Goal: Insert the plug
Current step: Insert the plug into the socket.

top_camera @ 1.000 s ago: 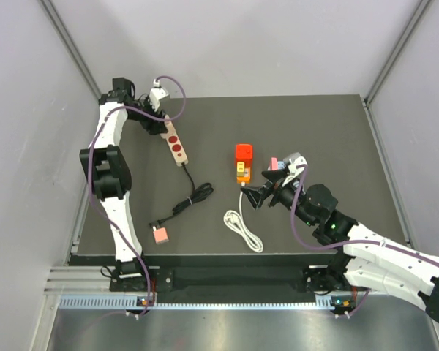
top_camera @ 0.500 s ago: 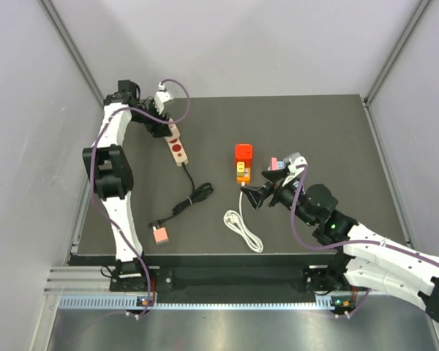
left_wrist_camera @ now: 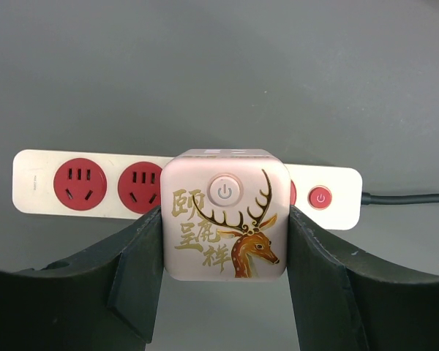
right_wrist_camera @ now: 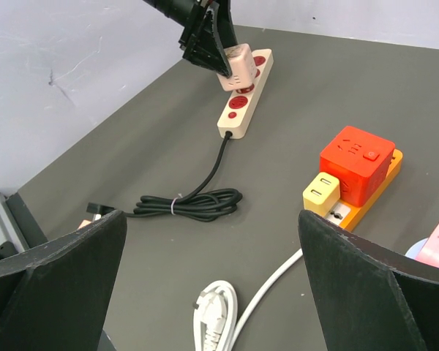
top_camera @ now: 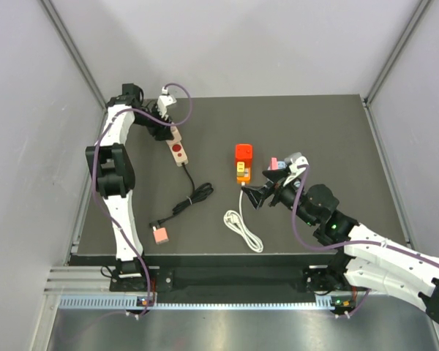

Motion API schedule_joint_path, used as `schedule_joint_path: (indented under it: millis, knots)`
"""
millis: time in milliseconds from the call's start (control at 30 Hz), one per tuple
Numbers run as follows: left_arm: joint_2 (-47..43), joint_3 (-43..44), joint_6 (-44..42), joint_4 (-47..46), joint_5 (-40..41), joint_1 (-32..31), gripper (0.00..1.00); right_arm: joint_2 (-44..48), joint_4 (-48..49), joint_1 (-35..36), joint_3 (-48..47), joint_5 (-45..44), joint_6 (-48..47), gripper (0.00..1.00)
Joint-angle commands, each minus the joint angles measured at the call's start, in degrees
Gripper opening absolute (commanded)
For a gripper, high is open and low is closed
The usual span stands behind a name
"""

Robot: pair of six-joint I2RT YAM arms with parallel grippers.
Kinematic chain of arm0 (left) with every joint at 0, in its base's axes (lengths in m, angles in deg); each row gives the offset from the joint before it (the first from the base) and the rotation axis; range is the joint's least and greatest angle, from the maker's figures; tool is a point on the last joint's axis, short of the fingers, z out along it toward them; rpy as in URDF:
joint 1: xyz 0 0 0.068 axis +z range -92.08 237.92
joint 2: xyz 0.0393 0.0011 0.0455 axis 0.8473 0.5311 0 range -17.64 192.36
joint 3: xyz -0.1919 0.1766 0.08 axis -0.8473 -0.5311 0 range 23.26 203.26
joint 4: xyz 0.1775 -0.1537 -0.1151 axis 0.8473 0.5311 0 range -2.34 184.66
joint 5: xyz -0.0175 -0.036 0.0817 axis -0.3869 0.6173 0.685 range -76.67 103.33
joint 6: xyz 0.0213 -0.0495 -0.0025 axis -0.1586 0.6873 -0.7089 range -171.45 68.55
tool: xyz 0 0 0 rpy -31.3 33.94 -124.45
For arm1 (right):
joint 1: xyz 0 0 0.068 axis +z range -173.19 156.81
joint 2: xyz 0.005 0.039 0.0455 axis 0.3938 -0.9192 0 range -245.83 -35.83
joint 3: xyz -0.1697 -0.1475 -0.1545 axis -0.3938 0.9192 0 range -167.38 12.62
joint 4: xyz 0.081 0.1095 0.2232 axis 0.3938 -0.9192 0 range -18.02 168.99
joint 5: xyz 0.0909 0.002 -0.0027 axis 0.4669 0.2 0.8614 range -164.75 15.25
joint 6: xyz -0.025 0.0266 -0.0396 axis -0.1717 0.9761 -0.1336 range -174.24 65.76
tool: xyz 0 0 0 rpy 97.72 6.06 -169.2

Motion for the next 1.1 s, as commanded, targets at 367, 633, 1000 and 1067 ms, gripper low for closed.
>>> schedule_joint_path:
  millis: [367, 633, 1000, 1067]
  knots:
    - [-1.0, 2.58, -2.07, -1.5, -0.46, 0.23, 0.0, 0.46, 1.84, -0.52, -1.65, -0.39, -0.17, 1.0]
    - [-3.74, 2.93, -2.5, -1.59, 1.21, 0.23, 0.0, 0.46, 2.45, -0.52, -1.47, -0.13, 0.18, 1.0]
    - [-1.36, 3.11, -3.21, -1.14, 1.21, 0.32, 0.0, 0.46, 2.45, -0.52, -1.39, -0.3, 0.09, 1.0]
    - [-0.66, 3.37, -3.03, -1.41, 1.04, 0.41, 0.0, 0.55, 2.54, -0.52, -1.3, -0.3, 0.09, 1.0]
